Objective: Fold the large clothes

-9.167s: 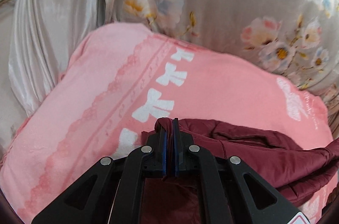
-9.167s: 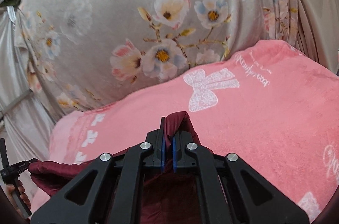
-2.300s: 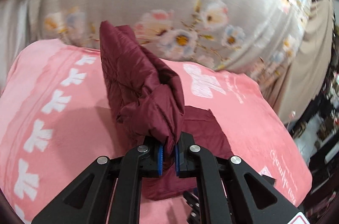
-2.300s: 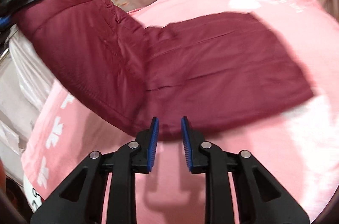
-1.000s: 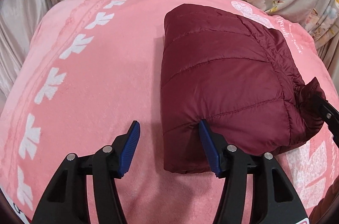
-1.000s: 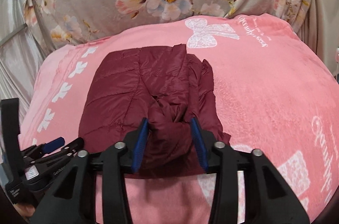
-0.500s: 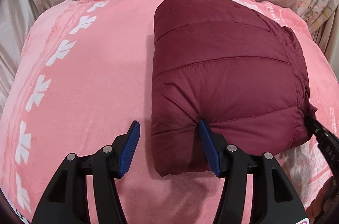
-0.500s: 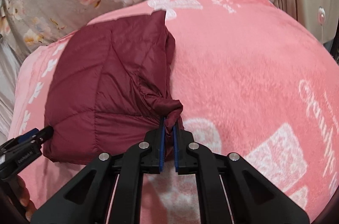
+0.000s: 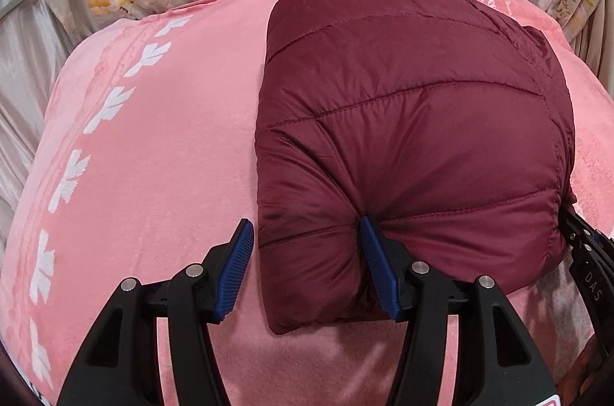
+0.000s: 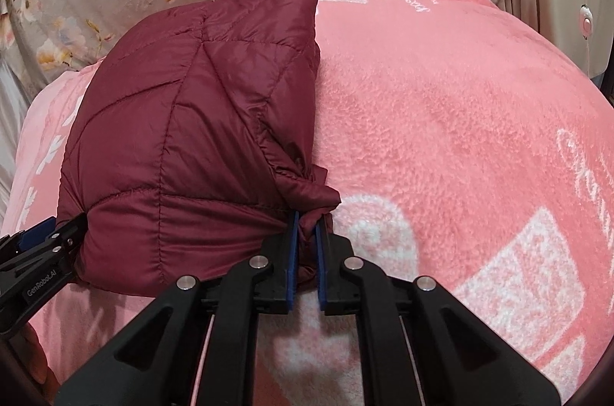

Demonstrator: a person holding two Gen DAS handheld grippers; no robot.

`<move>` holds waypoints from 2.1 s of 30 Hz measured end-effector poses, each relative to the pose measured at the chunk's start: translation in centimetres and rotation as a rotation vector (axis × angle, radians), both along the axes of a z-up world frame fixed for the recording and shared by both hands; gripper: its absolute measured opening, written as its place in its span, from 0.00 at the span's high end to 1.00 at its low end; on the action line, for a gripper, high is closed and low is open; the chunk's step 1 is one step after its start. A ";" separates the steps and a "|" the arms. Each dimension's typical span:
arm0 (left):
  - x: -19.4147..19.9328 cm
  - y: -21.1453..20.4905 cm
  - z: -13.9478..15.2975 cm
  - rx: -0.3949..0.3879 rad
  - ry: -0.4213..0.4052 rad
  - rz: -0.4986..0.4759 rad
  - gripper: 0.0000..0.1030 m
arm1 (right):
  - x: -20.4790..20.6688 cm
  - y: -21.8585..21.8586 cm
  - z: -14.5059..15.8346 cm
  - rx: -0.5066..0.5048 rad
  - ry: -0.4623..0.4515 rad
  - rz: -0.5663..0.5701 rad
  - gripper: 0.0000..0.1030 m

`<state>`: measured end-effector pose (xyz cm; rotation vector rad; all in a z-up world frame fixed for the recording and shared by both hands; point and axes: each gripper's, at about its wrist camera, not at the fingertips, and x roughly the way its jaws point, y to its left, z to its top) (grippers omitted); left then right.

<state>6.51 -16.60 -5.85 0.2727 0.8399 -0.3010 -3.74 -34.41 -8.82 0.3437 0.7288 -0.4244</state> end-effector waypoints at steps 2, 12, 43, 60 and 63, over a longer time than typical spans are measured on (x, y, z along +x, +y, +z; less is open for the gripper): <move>0.0 -0.2 -0.3 0.004 -0.013 0.002 0.46 | 0.0 0.1 0.0 -0.011 0.000 -0.001 0.94; 0.1 -0.1 0.5 0.033 -0.009 -0.015 0.46 | -1.7 -1.2 1.8 0.023 0.004 -0.059 0.64; 16.7 -7.4 6.4 -0.044 0.024 0.023 0.43 | 15.6 -6.7 6.4 0.057 0.032 -0.059 0.92; 15.9 -9.8 2.8 -0.018 -0.126 0.049 0.36 | 16.4 -6.4 3.2 -0.073 0.035 -0.074 0.92; 15.8 -9.8 2.5 -0.026 -0.143 0.054 0.35 | 16.5 -6.1 3.1 -0.096 0.038 -0.079 0.92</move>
